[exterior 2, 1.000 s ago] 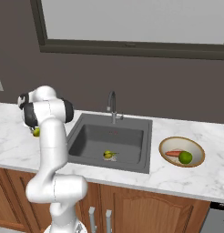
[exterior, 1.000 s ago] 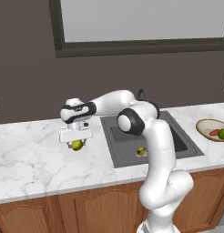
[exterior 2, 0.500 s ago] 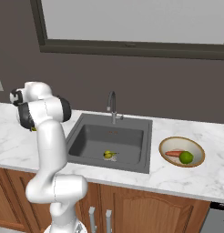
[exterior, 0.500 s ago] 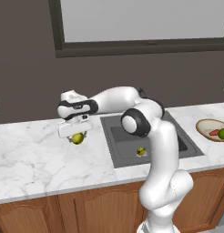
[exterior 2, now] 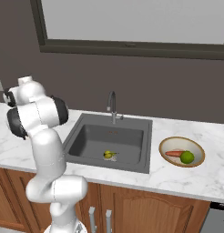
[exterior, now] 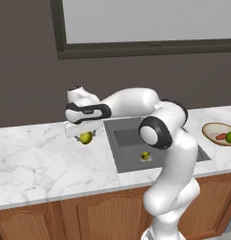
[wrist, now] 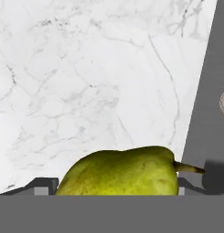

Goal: There is a mixed pile of frozen fruits and vegetables on the counter. Locate all the frozen vegetables and place the items in a bowl on the counter. Take all the frozen fruits and defrost them in a running sink.

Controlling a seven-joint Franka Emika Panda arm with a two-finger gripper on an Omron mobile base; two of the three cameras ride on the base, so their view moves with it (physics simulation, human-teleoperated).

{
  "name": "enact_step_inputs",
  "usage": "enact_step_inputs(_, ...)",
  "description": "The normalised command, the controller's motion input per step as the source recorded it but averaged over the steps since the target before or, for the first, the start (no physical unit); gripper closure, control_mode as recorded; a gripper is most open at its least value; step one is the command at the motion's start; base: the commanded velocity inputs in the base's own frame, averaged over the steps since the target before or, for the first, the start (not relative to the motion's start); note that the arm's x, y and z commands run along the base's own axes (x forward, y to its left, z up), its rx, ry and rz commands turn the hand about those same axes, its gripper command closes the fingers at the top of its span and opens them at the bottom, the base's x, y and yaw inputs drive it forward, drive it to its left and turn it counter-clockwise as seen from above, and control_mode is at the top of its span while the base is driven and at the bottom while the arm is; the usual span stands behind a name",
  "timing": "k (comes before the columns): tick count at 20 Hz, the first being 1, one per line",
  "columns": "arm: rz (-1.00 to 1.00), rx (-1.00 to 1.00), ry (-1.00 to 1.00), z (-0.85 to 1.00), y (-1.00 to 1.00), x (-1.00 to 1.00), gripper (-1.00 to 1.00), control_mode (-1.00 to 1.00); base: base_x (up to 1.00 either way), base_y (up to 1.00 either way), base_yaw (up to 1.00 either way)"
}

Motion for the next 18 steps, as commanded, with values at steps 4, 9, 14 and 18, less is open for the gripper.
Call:
enact_step_inputs(4,-0.14,0.02,0.00,0.31,-0.64,-0.01,1.00,-1.00,0.00,0.00,0.00)
enact_step_inputs(9,-0.08,-0.01,0.00,0.18,-0.50,0.00,1.00,-1.00,0.00,0.00,0.00)
enact_step_inputs(14,-0.08,-0.06,0.00,0.08,-0.53,0.02,1.00,-1.00,0.00,0.00,0.00)
enact_step_inputs(18,-0.12,-0.05,0.05,-0.20,-0.59,0.27,1.00,-1.00,0.00,0.00,0.00)
